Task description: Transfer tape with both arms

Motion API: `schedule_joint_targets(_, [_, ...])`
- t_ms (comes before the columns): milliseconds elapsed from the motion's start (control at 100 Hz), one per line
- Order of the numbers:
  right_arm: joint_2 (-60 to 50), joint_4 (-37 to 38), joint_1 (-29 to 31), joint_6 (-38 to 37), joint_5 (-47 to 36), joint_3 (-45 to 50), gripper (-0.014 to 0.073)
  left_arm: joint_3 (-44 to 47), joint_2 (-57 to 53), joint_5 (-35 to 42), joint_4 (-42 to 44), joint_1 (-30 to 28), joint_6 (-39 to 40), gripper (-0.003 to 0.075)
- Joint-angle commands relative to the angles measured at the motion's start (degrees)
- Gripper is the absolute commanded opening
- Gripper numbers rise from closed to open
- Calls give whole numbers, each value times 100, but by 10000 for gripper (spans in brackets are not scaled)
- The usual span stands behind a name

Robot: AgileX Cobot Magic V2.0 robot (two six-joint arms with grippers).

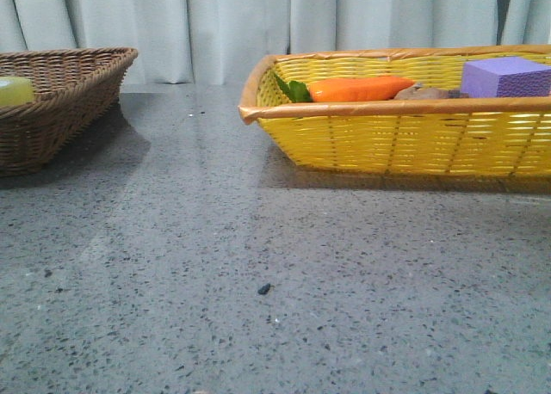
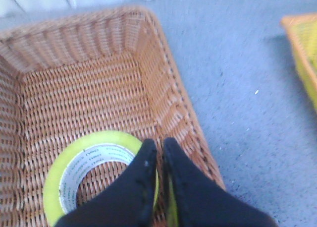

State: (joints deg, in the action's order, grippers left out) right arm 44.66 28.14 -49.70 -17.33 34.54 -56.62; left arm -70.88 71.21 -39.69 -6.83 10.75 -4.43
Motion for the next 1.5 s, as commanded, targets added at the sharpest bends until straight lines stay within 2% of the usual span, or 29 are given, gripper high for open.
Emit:
schedule_joint_targets(0, [-337,490,14,-390,-531,176,-66,61,-533,560,-111,3,2,-20])
schedule_joint_targets(250, [-1131,1458,14,-1202,-540,1072,-66,1432,-1880,1353,-111,3,2,-21])
schedule_joint_targets(370, [-1395,1677,14,-1207,-540,1390,-66,2186,-2488,1790,-125,3,2,-21])
schedule_joint_targets(640, [-2092,2200,14,-1220,-648,2115,-66,3559,-3799,2254,-334,3,2,-20])
schedule_joint_targets(870, [-3028,2233,14,-1220,-790,2730,-66,4526,-4769,2708,-638,3,2,-20])
schedule_joint_targets(1080, [-4036,2255,14,-1220,-767,3237,-66,5191,-5538,2926,-649,3,2,-20])
schedule_joint_targets(1220, [-4547,2257,14,-1220,-445,3421,-66,5428,-5802,2902,-649,3,2,-21])
schedule_joint_targets(1490, [-4619,2293,14,-1220,-320,3434,-66,5456,-5814,2902,-649,3,2,-21])
